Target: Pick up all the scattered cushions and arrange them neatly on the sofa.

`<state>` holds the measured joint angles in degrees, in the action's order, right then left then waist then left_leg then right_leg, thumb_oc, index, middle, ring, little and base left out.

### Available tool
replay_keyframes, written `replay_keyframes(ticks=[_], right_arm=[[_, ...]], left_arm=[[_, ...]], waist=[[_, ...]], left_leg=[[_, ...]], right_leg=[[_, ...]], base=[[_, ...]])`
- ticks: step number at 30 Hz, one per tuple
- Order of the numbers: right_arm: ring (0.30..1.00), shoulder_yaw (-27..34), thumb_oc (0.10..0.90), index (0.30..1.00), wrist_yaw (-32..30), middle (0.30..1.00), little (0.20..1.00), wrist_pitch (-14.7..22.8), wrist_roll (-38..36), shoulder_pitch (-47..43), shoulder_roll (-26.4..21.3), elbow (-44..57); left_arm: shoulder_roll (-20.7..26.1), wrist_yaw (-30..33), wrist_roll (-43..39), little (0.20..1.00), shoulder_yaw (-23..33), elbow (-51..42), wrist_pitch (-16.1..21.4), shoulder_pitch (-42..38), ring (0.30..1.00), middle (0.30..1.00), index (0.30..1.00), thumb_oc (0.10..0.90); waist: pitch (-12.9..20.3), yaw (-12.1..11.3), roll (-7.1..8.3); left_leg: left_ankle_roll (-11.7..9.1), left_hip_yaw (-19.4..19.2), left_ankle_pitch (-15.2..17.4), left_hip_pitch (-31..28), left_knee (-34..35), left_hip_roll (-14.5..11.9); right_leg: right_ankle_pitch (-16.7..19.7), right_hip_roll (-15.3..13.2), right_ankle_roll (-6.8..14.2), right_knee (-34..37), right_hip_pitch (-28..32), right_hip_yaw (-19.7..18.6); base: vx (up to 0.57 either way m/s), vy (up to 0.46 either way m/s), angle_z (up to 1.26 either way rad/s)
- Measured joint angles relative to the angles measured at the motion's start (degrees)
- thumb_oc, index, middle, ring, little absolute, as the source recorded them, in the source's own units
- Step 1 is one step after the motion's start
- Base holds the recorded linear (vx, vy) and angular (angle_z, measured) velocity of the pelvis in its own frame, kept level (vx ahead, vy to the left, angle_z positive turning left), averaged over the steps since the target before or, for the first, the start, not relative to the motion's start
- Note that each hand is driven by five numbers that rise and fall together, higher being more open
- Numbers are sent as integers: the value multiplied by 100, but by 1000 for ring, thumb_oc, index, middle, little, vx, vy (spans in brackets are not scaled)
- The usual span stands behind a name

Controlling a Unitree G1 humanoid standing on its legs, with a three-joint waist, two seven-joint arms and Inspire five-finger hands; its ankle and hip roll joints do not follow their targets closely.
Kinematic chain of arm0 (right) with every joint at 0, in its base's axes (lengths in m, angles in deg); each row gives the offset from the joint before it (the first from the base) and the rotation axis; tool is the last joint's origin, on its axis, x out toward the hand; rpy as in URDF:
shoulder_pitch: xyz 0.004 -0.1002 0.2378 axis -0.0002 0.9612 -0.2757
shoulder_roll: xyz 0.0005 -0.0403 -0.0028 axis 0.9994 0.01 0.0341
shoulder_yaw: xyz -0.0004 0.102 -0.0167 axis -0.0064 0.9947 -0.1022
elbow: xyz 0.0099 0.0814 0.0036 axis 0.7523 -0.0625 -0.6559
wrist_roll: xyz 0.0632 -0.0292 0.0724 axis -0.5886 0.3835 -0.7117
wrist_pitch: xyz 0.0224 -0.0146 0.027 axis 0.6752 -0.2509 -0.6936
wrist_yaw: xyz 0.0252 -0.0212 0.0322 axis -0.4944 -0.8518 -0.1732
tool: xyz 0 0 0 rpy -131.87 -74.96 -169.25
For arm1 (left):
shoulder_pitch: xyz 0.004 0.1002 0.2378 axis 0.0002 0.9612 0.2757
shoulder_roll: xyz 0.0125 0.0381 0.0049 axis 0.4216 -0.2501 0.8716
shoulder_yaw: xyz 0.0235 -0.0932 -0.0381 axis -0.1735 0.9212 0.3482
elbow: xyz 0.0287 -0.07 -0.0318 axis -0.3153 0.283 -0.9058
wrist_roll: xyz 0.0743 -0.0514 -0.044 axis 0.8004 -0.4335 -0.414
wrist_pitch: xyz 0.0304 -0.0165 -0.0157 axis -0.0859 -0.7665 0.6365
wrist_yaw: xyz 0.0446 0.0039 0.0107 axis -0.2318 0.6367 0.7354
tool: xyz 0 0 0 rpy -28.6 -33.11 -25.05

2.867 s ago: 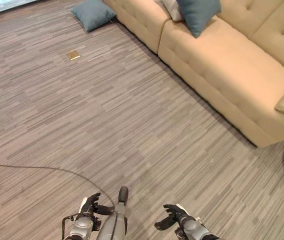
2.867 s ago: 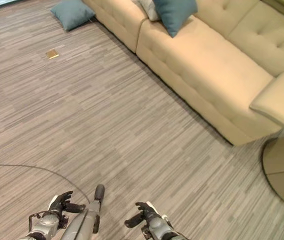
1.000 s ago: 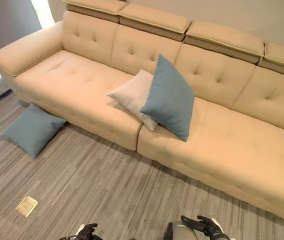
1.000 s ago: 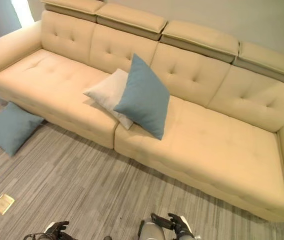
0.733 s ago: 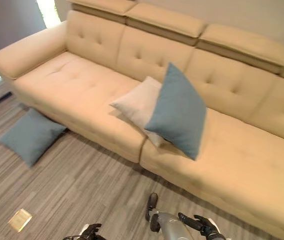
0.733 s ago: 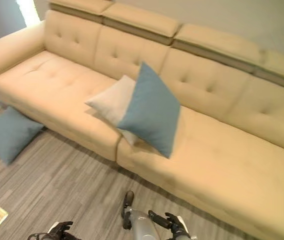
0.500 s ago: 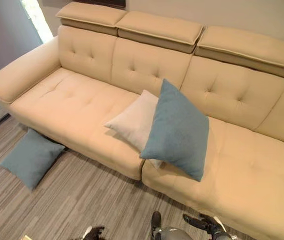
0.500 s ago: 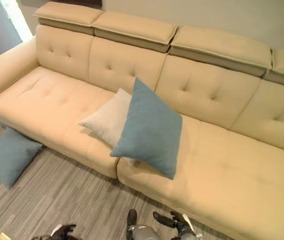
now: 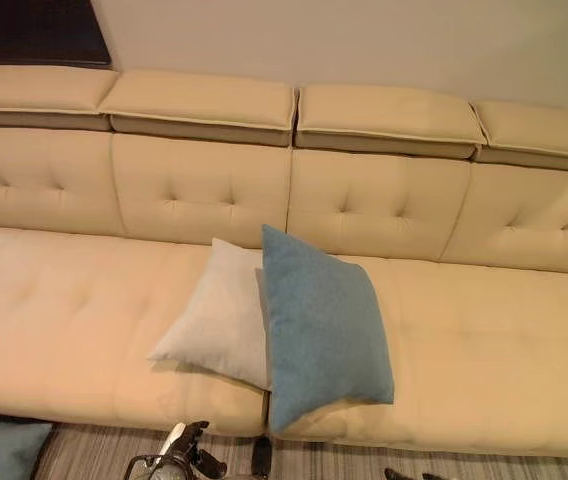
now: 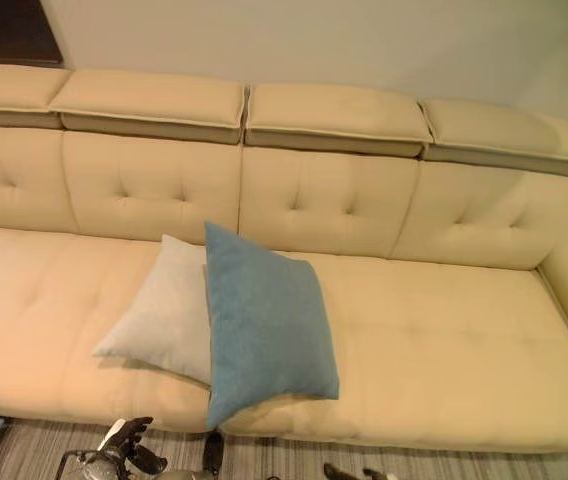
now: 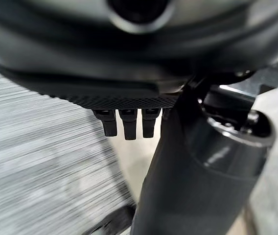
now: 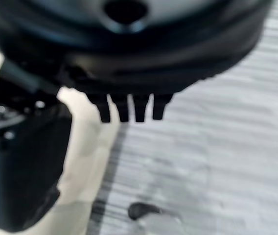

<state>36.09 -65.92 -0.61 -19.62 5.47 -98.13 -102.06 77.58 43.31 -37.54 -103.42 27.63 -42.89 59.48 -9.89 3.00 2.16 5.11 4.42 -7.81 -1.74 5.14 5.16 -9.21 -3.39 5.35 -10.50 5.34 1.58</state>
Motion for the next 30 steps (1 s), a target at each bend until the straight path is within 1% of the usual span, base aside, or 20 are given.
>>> replay_keyframes(ticks=[1,3,5,7,9,11,13,15,16,17,18,19,20,21,22,24,25,26,28,30], right_arm=[[900,-2,800,900,19,900,900,1,-3,2,50,-12],[900,-2,800,900,39,900,900,2,-3,-67,115,-7],[900,52,800,900,39,900,900,1,-14,-127,75,7],[900,49,800,900,41,900,900,3,-13,-215,59,86],[900,41,800,900,44,900,900,9,-12,-300,63,237],[900,32,800,900,59,900,900,22,-9,-412,63,465],[900,30,800,900,96,900,900,25,-25,-472,62,578],[900,-9,800,900,214,900,900,64,-45,-506,97,604],[900,-13,800,900,229,900,900,67,-62,-495,131,664],[900,-11,800,900,235,900,900,71,-66,-416,147,716],[900,-10,800,900,253,900,900,64,-116,-293,150,784],[900,1,800,900,267,900,900,59,-175,-319,56,801],[900,0,800,900,264,900,900,64,-214,-251,-7,907],[900,-5,800,900,268,900,900,63,-252,-214,-145,1068],[900,-7,800,900,277,900,900,56,-264,-204,-301,1267],[900,-9,800,900,294,900,900,45,-287,-124,-663,1948],[900,7,800,900,277,900,900,137,-294,-189,-887,2153],[900,-4,800,900,274,900,900,139,-313,-237,-1079,2419],[900,77,800,900,229,900,900,230,-439,-456,-1317,2712],[900,117,800,900,200,900,900,226,-635,-672,-1368,2772]], left_arm=[[0,5,0,900,-10,-7,-1,-16,900,900,900,800],[0,6,0,900,-11,-9,1,-45,900,900,900,800],[-26,0,2,900,-6,30,2,-20,900,900,900,800],[-24,-7,5,900,6,70,4,81,900,900,900,800],[-37,-37,13,900,8,152,0,198,900,900,900,800],[-18,-43,26,900,54,188,3,338,900,900,900,800],[1,-45,46,900,90,291,-2,342,900,900,900,800],[96,-58,50,900,128,328,-1,415,900,900,900,800],[143,-71,50,900,220,366,-3,442,900,900,900,800],[179,-74,50,900,258,366,-1,443,900,900,900,800],[224,-54,46,900,265,356,0,448,900,900,900,800],[148,-49,47,900,275,317,8,476,900,900,900,800],[132,-56,50,900,246,280,9,530,900,900,900,800],[67,-44,66,900,233,272,9,561,900,900,900,800],[56,-46,128,900,229,240,11,601,900,900,900,800],[77,-83,221,900,224,134,5,640,900,900,900,800],[92,-139,227,900,239,64,16,658,900,900,900,800],[135,-193,201,900,283,54,22,644,900,900,900,800],[226,-265,-240,900,826,21,39,512,900,900,900,800],[395,-245,-607,900,1019,-229,18,410,900,900,900,800]], waist=[[-3,-11,-12],[-3,-35,-13],[-5,-64,-7],[-6,-77,-9],[-18,-106,-37],[-37,-176,-77],[-68,-212,-144],[-48,-225,-143],[-7,-183,-63],[23,-163,34],[82,-193,158],[104,-208,-36],[142,-185,-71],[218,-217,-217],[254,-195,-314],[287,-175,-350],[312,-156,-443],[306,-99,-459],[299,-51,-480],[298,-67,-484]], left_leg=[[72,-161,69,-90,0,-21],[119,-321,178,-170,0,-45],[151,-433,252,-268,1,-62],[194,-532,331,-314,2,-127],[173,-639,372,-312,3,-235],[109,-736,442,-295,2,-346],[12,-704,493,-291,2,-443],[-202,-615,481,-265,1,-576],[-323,-444,468,-238,3,-570],[-420,-353,459,-224,4,-518],[-597,-222,459,-198,4,-460],[-704,-146,390,-159,2,-682],[-789,-67,424,-129,2,-808],[-805,-51,403,-88,-42,-952],[-901,-43,382,-29,-119,-1057],[-954,-57,378,23,-163,-1165],[-994,-41,321,43,-188,-1186],[-1030,-25,305,44,-181,-1208],[-1053,155,292,38,-148,-1248],[-1119,264,250,19,-62,-1276]], right_leg=[[-31,-66,50,-384,-177,164],[-45,-257,80,-772,-442,635],[-43,-404,82,-879,-555,913],[-31,-491,100,-1025,-708,1020],[6,-655,43,-928,-780,1287],[37,-858,40,-640,-802,1347],[139,-1088,209,-529,-796,1234],[623,-1259,316,142,-680,985],[823,-1249,290,582,-505,681],[1041,-1216,207,743,-422,517],[891,-1224,443,784,-344,379],[894,-969,321,852,-284,452],[904,-870,300,1051,-191,488],[958,-669,222,1193,-133,537],[993,-546,167,1310,-55,591],[1106,-450,54,1578,30,600],[1122,-380,38,1578,47,600],[1109,-353,29,1580,64,629],[1091,-304,27,1585,132,768],[1073,-273,30,1622,188,893]], base=[[84,39,-55],[98,13,-45],[91,-19,-30],[77,-76,-30],[80,-133,-30],[88,-177,-32],[85,-189,-9],[95,-239,20],[65,-172,55],[64,-286,74],[48,-322,55],[52,-430,44],[25,-318,22],[13,-303,20],[15,-263,8],[8,-216,0],[6,-165,1],[17,-143,14],[23,-155,28],[21,-81,34]])
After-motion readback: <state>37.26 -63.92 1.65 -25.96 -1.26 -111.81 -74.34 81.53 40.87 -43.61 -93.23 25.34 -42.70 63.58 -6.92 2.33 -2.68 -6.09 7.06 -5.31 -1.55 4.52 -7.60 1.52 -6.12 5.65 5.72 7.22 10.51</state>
